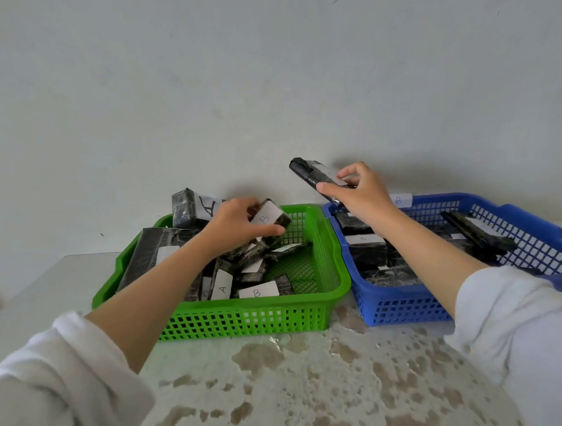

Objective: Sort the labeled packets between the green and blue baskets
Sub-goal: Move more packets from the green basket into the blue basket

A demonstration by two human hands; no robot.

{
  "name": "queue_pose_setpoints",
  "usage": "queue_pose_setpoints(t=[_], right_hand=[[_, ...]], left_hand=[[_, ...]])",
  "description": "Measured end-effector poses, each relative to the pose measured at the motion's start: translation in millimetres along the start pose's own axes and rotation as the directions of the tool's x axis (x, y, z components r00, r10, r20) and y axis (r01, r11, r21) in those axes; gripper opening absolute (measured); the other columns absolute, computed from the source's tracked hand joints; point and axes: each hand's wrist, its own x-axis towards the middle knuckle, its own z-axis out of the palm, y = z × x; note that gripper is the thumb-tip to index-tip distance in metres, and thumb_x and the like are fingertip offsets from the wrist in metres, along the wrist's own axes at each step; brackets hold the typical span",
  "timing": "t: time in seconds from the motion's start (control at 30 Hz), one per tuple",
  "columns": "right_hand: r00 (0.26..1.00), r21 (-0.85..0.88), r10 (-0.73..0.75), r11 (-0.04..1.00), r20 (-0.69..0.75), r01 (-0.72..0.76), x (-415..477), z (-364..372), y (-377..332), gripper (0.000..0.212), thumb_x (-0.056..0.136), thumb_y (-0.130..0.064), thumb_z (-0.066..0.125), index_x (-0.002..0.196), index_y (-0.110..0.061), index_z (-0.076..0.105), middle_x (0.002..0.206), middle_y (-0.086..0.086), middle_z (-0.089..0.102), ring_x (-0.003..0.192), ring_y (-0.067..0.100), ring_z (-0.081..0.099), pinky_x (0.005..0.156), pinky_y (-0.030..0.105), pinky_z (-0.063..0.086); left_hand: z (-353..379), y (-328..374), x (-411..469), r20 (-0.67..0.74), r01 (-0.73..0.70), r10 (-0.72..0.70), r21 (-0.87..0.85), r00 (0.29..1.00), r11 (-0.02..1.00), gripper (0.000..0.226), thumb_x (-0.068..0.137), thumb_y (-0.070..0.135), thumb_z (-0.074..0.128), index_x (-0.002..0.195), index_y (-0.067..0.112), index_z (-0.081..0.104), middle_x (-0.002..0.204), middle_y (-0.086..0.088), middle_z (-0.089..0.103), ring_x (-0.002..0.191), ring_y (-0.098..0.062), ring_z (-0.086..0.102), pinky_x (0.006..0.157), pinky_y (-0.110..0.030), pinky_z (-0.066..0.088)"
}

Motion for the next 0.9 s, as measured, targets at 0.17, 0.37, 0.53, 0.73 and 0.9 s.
queue_pose_setpoints(t=[0.17, 0.37, 0.53, 0.73, 0.9], right_hand=[[0.946, -0.280, -0.261, 0.909, 0.194, 0.308, -18.2, 31.5, -9.5, 0.059, 0.066, -0.041, 0.079, 0.112, -0.021, 0.047, 0.111, -0.002, 0.054, 0.094, 0.013, 0.051, 0.067, 0.023, 0.040], [0.903, -0.476, -0.281, 0.776, 0.324, 0.413, -21.9, 67.0, 2.1, 0.061, 0.069, -0.042, 0.078, 0.115, -0.017, 0.044, 0.116, 0.002, 0.051, 0.108, 0.021, 0.045, 0.075, 0.031, 0.037], [0.890, -0.686, -0.087, 0.605, 0.448, 0.404, -8.1, 82.4, 4.7, 0.073, 0.073, -0.054, 0.070, 0.125, -0.015, 0.038, 0.121, 0.011, 0.054, 0.106, 0.029, 0.051, 0.071, 0.034, 0.041], [0.871, -0.770, -0.061, 0.441, 0.488, 0.462, -12.3, 94.0, -0.7, 0.075, 0.072, -0.063, 0.064, 0.125, -0.014, 0.046, 0.126, 0.009, 0.053, 0.118, 0.028, 0.046, 0.097, 0.042, 0.038], [0.733, -0.505, 0.003, 0.727, 0.681, 0.466, -34.4, 96.7, -20.0, 0.028, 0.081, -0.038, 0.068, 0.098, -0.016, 0.064, 0.101, 0.002, 0.064, 0.093, 0.021, 0.060, 0.068, 0.028, 0.045]], left_hand=[[-22.6, -20.6, -29.5, -0.122, 0.151, -0.145, 0.042, 0.982, 0.988, 0.049, 0.067, 0.056, 0.073, 0.084, 0.011, 0.062, 0.068, -0.003, 0.061, 0.057, -0.015, 0.053, 0.050, -0.022, 0.036], [-29.6, -34.8, -57.6, -0.303, 0.235, -0.206, 0.061, 0.930, 0.970, 0.041, 0.070, 0.057, 0.070, 0.067, 0.021, 0.050, 0.059, 0.006, 0.052, 0.049, -0.007, 0.046, 0.043, -0.014, 0.027], [-14.5, -41.2, -60.7, -0.345, 0.273, -0.243, 0.040, 0.907, 0.961, 0.049, 0.071, 0.058, 0.068, 0.080, 0.012, 0.056, 0.075, -0.004, 0.059, 0.064, -0.018, 0.055, 0.052, -0.026, 0.040], [-14.4, -41.6, -61.3, -0.395, 0.257, -0.245, -0.021, 0.886, 0.966, 0.051, 0.071, 0.059, 0.068, 0.087, 0.011, 0.060, 0.081, -0.004, 0.062, 0.071, -0.019, 0.059, 0.058, -0.031, 0.048], [-13.2, -40.3, -61.2, -0.381, 0.256, -0.239, -0.005, 0.893, 0.967, 0.051, 0.071, 0.059, 0.068, 0.086, 0.011, 0.060, 0.081, -0.004, 0.062, 0.073, -0.020, 0.059, 0.063, -0.035, 0.050]])
